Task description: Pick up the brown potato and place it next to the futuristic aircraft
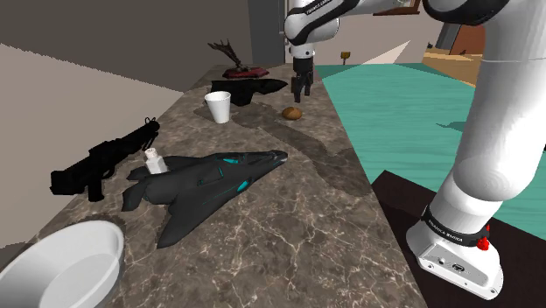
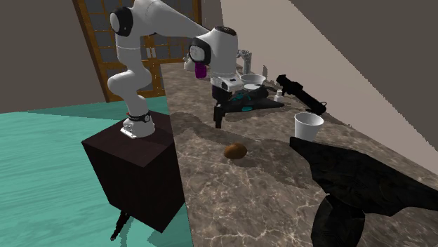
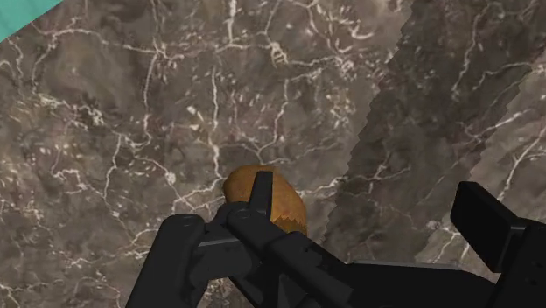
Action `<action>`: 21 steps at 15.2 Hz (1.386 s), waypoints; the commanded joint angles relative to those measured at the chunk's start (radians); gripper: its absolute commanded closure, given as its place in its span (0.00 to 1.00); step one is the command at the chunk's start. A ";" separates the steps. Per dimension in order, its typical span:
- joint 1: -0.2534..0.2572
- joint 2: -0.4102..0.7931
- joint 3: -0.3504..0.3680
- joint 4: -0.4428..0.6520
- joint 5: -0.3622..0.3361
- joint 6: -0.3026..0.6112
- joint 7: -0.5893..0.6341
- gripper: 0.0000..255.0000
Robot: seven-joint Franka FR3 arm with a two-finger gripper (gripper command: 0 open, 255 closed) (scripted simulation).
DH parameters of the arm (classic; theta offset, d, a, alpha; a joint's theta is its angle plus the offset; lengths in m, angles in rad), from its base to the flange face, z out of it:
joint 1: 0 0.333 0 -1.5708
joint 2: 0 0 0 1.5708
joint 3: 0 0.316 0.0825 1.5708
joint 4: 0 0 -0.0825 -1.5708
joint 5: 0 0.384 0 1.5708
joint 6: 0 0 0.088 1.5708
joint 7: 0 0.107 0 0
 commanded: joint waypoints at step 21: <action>-0.051 0.437 0.015 0.411 0.040 -0.024 -0.077 0.00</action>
